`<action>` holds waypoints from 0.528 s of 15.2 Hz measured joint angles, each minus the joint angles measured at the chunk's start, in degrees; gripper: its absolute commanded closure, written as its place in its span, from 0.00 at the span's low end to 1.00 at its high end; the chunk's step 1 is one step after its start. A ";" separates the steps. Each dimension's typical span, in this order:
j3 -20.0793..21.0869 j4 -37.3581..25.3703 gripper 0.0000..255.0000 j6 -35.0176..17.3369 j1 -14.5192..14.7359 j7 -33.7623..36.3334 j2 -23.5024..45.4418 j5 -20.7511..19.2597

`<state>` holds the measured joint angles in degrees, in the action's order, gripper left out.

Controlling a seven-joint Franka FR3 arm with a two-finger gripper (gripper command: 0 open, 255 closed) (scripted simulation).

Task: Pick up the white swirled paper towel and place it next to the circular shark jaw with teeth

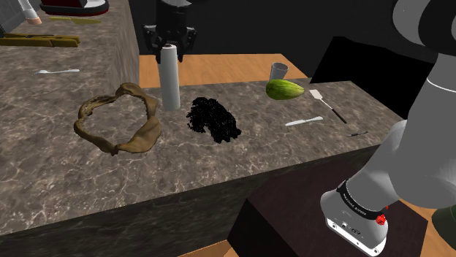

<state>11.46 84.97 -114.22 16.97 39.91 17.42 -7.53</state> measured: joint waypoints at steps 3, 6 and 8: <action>-0.07 1.62 1.00 -1.99 -0.04 0.18 0.39 -0.15; -0.13 4.05 1.00 -4.34 -0.14 0.36 0.32 -0.25; -0.16 5.51 1.00 -5.79 -0.17 0.50 0.31 -0.33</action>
<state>11.30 90.49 -120.01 16.80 40.41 17.73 -7.86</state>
